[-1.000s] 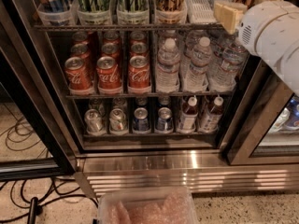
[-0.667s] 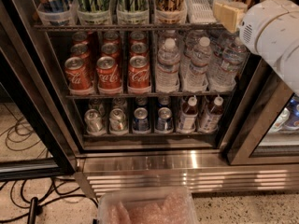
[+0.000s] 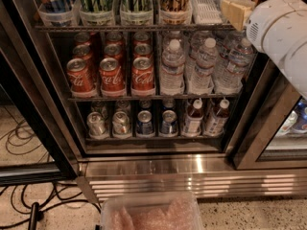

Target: Pick orange can from top shelf of fridge

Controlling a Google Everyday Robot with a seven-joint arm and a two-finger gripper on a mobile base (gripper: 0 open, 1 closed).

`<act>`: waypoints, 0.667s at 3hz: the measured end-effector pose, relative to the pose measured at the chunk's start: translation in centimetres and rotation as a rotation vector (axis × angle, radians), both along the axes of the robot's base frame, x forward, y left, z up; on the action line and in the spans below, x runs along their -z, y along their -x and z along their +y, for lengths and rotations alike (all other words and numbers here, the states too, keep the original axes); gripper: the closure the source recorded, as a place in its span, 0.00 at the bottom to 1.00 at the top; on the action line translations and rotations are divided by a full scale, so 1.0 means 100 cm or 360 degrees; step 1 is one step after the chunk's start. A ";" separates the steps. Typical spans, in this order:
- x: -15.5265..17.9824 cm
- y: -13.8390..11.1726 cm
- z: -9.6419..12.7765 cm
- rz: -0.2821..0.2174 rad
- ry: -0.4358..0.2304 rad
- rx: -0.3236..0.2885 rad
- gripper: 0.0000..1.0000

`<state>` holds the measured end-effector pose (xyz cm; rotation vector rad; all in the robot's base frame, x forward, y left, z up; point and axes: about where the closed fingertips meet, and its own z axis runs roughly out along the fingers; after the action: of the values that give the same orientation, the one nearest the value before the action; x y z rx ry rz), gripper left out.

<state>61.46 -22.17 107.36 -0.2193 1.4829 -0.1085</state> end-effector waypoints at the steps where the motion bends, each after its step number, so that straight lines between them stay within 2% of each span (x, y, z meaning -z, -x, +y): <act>1: 0.000 -0.008 -0.007 -0.0018 0.0015 0.0029 0.35; 2: -0.002 -0.014 -0.018 -0.0034 0.0029 0.0071 0.35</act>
Offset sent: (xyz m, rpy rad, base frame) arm 0.0278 -0.0291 0.0010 -0.0254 -0.0215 -0.0805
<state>62.85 -23.94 107.57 -0.1991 1.4664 -0.1597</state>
